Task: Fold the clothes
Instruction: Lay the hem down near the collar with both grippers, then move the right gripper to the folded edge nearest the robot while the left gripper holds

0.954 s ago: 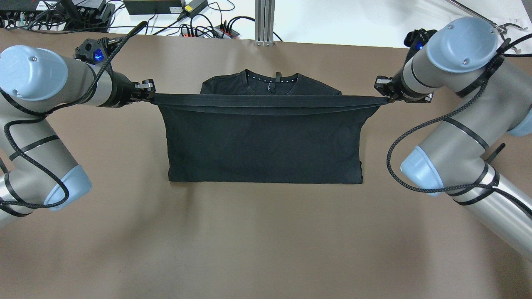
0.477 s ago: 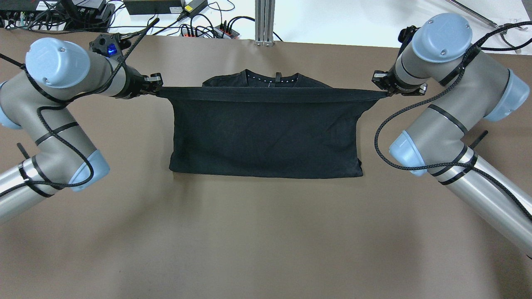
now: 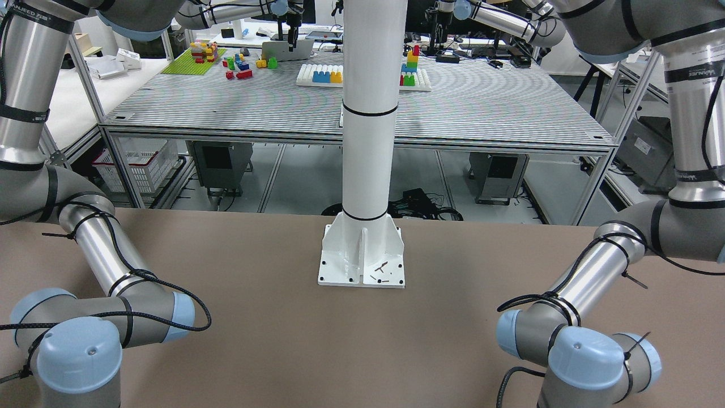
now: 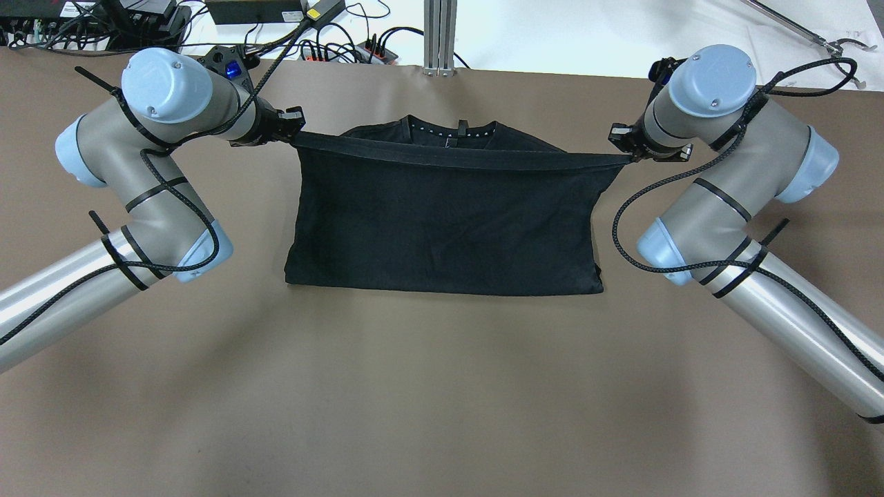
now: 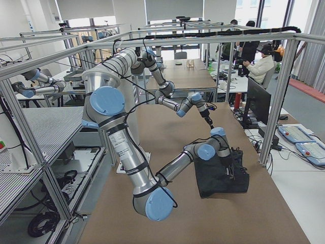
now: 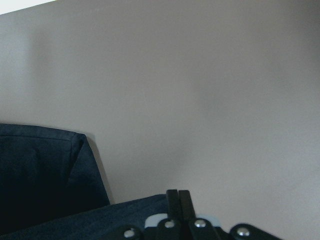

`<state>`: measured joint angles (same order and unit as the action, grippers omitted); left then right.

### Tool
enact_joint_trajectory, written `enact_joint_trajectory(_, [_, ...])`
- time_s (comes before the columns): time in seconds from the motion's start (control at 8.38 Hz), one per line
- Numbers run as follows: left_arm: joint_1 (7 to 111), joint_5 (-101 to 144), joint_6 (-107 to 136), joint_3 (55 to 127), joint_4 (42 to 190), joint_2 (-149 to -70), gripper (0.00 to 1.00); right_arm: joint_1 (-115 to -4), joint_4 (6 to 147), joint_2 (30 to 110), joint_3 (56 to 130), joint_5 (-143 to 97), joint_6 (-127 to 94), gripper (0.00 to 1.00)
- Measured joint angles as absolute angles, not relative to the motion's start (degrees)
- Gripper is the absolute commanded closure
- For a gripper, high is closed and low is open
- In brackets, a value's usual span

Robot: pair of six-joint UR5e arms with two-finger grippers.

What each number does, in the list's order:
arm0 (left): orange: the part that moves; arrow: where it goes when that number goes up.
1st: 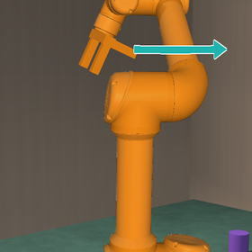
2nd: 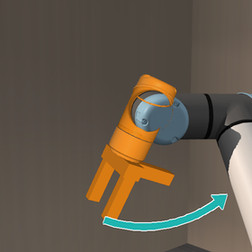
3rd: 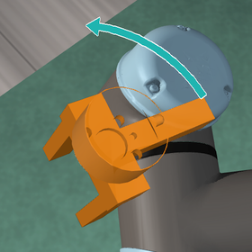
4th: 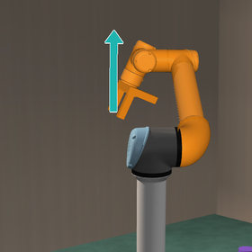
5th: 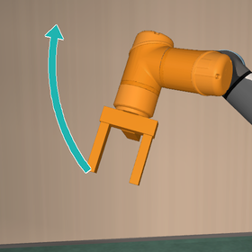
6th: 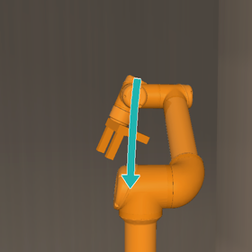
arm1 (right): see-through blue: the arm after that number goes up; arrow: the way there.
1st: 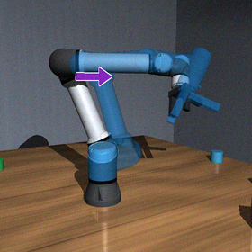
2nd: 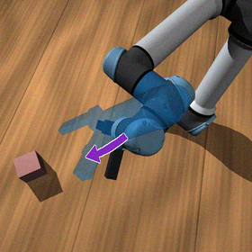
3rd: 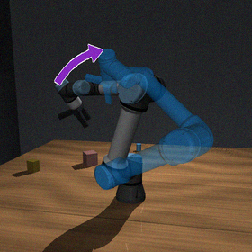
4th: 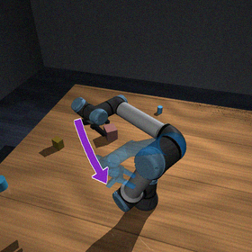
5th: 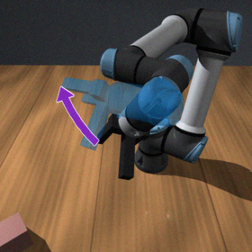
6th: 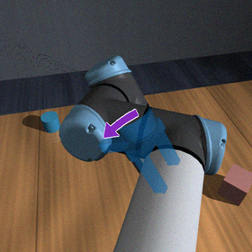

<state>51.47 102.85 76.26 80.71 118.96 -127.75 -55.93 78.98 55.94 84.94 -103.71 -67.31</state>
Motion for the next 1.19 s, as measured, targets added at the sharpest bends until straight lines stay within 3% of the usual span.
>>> enact_joint_trajectory(0.36, [51.7, 102.7, 76.4, 76.9, 120.7, -129.0, 0.84, -55.0, 74.5, 51.3, 78.5, -102.7, -74.7, 0.99])
enact_joint_trajectory(0.48, [51.7, 102.7, 76.4, 76.3, 121.1, -129.1, 0.80, -54.4, 73.4, 50.4, 77.1, -101.4, -76.6, 0.88])
enact_joint_trajectory(0.6, [51.7, 102.7, 76.4, 75.8, 121.3, -129.3, 0.68, -54.2, 71.9, 49.9, 75.6, -100.6, -77.5, 0.66])
enact_joint_trajectory(0.72, [51.9, 102.7, 76.5, 74.9, 121.4, -129.9, 0.46, -54.0, 70.7, 49.7, 74.7, -100.2, -78.9, 0.56])
enact_joint_trajectory(0.84, [52.3, 102.7, 76.9, 72.7, 121.4, -131.4, 0.37, -54.0, 70.1, 49.2, 74.1, -100.0, -82.1, 0.48])
enact_joint_trajectory(1.19, [52.9, 102.9, 77.9, 67.8, 122.0, -134.2, 0.30, -52.2, 69.7, 48.3, 74.2, -98.9, -89.7, 0.46])
